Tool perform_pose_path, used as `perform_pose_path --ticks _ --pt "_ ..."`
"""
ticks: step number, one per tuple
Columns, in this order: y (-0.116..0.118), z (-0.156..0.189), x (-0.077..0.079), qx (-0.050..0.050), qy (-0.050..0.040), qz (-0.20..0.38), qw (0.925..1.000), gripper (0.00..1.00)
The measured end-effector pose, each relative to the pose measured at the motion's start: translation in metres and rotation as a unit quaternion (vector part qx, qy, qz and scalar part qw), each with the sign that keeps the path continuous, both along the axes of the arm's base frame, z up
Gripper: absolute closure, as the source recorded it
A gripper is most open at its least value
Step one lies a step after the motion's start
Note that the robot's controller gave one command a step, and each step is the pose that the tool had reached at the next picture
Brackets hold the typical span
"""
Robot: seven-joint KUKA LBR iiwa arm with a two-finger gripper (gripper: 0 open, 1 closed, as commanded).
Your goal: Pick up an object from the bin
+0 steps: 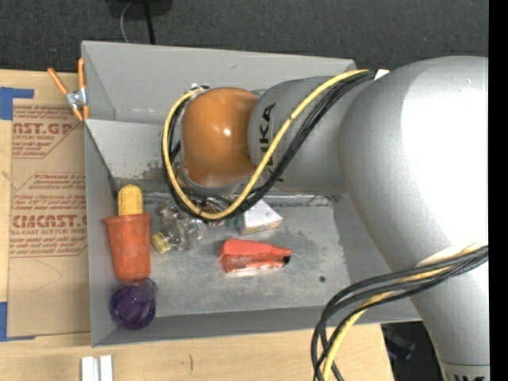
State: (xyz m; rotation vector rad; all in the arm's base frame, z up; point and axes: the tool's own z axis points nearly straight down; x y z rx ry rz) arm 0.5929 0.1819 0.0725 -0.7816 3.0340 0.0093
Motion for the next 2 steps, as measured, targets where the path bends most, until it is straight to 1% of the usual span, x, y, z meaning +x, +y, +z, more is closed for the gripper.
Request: perform_pose_path --ticks 1,2 --pt "0.0 0.011 -0.001 -0.001 0.0025 0.0 1.0 1.0" --pt "0.0 0.029 -0.001 -0.001 0.001 0.0 1.0 1.0"
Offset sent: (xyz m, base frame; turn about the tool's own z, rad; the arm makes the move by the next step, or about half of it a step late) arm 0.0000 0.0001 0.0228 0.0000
